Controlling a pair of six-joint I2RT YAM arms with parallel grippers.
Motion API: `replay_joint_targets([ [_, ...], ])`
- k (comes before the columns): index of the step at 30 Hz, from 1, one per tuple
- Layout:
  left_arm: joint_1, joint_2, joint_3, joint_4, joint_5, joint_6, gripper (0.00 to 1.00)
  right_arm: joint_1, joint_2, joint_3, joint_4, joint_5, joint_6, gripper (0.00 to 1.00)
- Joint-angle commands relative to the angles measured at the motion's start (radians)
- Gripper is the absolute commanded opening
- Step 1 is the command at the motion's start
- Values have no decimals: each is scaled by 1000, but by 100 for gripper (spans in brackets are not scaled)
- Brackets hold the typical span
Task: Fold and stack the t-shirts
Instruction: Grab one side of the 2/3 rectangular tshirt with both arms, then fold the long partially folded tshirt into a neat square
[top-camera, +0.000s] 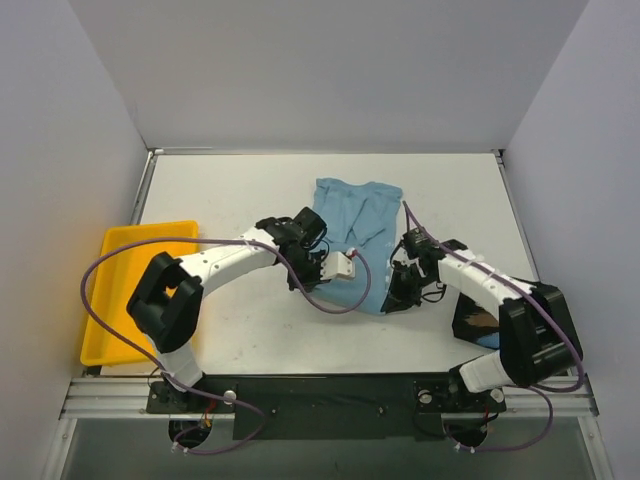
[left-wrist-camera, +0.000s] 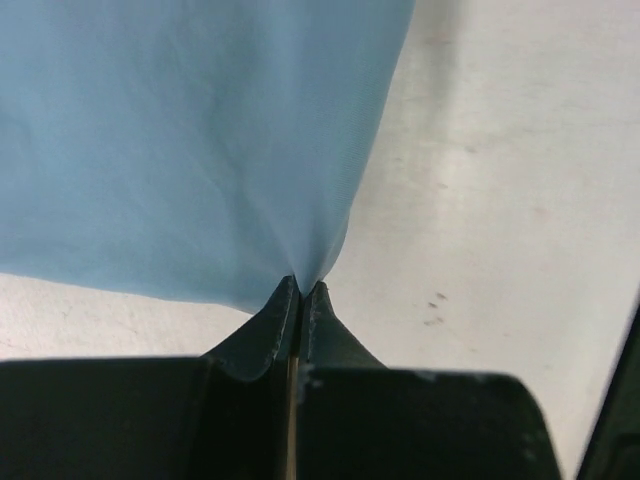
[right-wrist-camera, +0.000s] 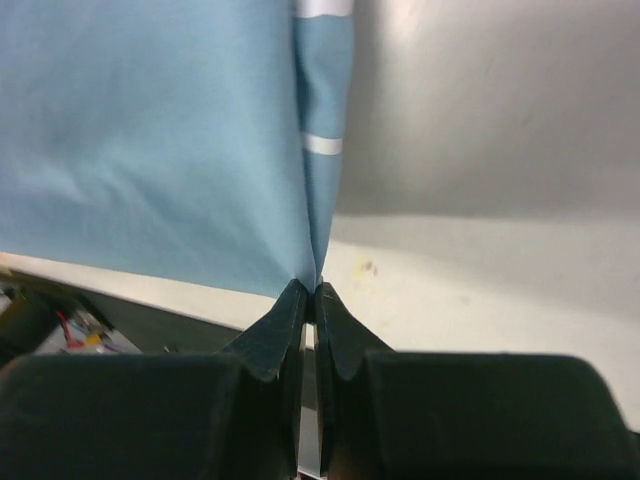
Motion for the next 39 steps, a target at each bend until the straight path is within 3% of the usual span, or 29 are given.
replay_joint_targets([
  [1,-60,-162,-38,-192,81,-22,0,76,-154,-52,-179,18,-31,0],
  [6,-108,-282,-49,-427,189,23,0,200,-331,-68,-352,24,7,0],
  [10,-133,-380,-55,-594,270,43,0,349,-536,-55,-461,22,151,0],
  [13,-137,-408,-46,-718,337,71,0,427,-605,-17,-486,34,249,0],
  [17,-136,-452,-6,-763,383,45,0,475,-613,85,-492,85,309,0],
  [19,-90,-461,17,-740,395,16,0,446,-567,144,-489,105,276,0],
  [26,198,-324,152,-636,363,-48,0,141,-301,329,-397,28,40,0],
  [31,283,-136,285,-585,334,-82,0,9,-94,418,-302,-4,-22,0],
  [39,372,176,555,-550,315,-127,0,-73,161,521,-173,-5,-2,0],
])
